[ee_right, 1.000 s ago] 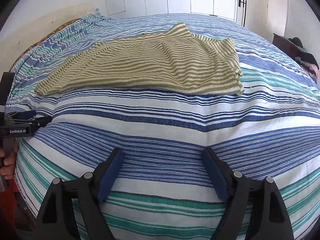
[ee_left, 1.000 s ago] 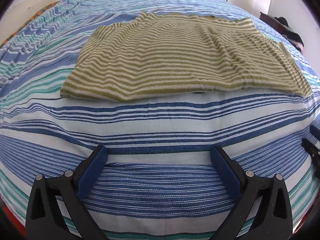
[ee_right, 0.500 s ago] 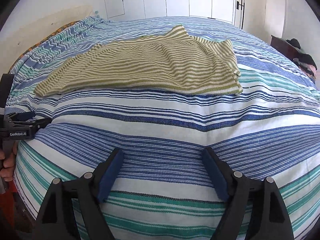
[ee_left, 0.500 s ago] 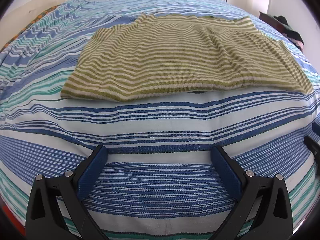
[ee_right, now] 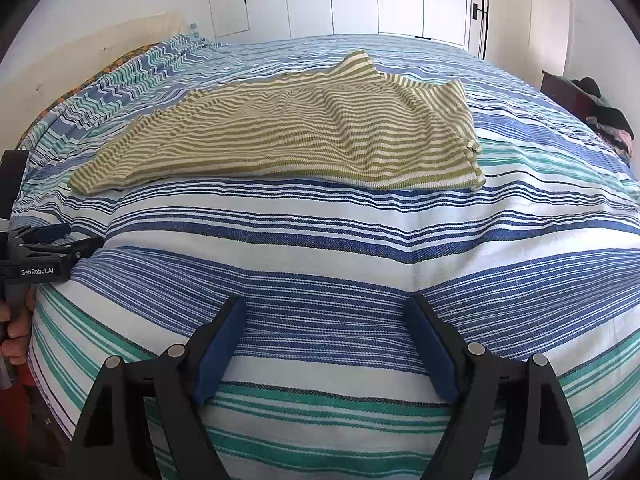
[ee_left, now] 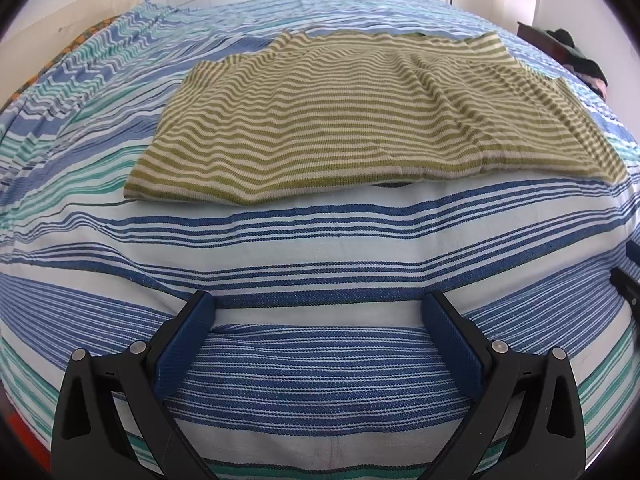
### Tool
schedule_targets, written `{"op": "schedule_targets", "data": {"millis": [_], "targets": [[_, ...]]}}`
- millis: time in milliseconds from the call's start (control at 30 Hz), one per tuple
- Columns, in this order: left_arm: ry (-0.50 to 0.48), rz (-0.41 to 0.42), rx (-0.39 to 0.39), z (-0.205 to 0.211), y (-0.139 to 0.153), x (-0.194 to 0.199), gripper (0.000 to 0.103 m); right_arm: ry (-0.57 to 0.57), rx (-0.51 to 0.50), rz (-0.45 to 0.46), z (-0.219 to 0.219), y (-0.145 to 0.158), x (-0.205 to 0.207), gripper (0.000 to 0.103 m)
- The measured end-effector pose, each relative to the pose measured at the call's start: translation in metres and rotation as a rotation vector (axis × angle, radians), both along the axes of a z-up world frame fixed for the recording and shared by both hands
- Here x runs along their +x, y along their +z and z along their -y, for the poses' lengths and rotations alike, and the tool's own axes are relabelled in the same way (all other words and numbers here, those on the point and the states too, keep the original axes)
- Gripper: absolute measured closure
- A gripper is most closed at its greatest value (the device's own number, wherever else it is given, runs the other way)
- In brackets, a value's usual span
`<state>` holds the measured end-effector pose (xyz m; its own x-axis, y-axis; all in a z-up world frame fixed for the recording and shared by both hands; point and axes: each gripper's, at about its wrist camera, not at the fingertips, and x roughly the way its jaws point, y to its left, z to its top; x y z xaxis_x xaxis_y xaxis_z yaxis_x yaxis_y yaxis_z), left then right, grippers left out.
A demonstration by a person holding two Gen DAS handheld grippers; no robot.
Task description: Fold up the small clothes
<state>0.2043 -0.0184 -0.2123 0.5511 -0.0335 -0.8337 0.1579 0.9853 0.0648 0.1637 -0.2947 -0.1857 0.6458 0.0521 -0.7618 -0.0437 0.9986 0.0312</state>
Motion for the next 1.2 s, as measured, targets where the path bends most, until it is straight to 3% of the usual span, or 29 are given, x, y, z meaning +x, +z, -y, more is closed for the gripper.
{"op": "schedule_targets", "data": {"millis": [200,267,400,533,667,767,800,833,867,900,1033,1100,1200], "targets": [[-0.004,-0.036,-0.022,-0.003,0.007,0.001,0.001,0.001,0.010,0.010,0.000,0.001,0.000,0.021],[0.001,-0.083,-0.104,-0.017,0.022,0.006,0.002,0.004,0.015,0.013,0.000,0.001,-0.001,0.021],[0.110,-0.032,-0.329,-0.085,0.068,0.042,0.003,0.010,0.022,0.015,0.001,0.001,-0.001,0.021],[0.181,-0.150,-0.488,-0.141,0.062,0.120,0.003,0.018,0.013,0.021,-0.001,-0.001,0.000,0.018],[0.183,-0.262,-0.437,-0.148,0.025,0.171,0.003,0.021,0.009,0.018,-0.002,-0.002,0.002,0.017],[0.149,-0.265,-0.445,-0.134,0.019,0.183,0.005,0.018,0.003,0.019,-0.003,-0.002,0.002,0.017],[0.114,-0.265,-0.472,-0.127,0.021,0.185,0.018,0.018,0.002,0.020,-0.003,-0.003,0.002,0.017],[0.077,-0.286,-0.499,-0.120,0.022,0.187,0.038,0.017,0.001,0.021,-0.004,-0.003,0.002,0.016],[0.057,-0.328,-0.506,-0.113,0.019,0.191,0.072,0.016,0.000,0.023,-0.004,-0.003,0.002,0.016],[0.058,-0.357,-0.471,-0.107,0.016,0.194,0.090,0.016,-0.001,0.024,-0.004,-0.004,0.002,0.015],[0.104,-0.329,-0.418,-0.100,0.033,0.192,0.095,0.019,0.004,0.020,-0.004,-0.004,0.003,0.014],[0.102,-0.283,-0.421,-0.086,0.060,0.188,0.095,0.020,0.009,0.017,-0.004,-0.004,0.004,0.014],[0.021,-0.232,-0.394,-0.033,0.108,0.191,0.095,0.023,0.012,0.015,-0.004,-0.003,0.004,0.013]]}}
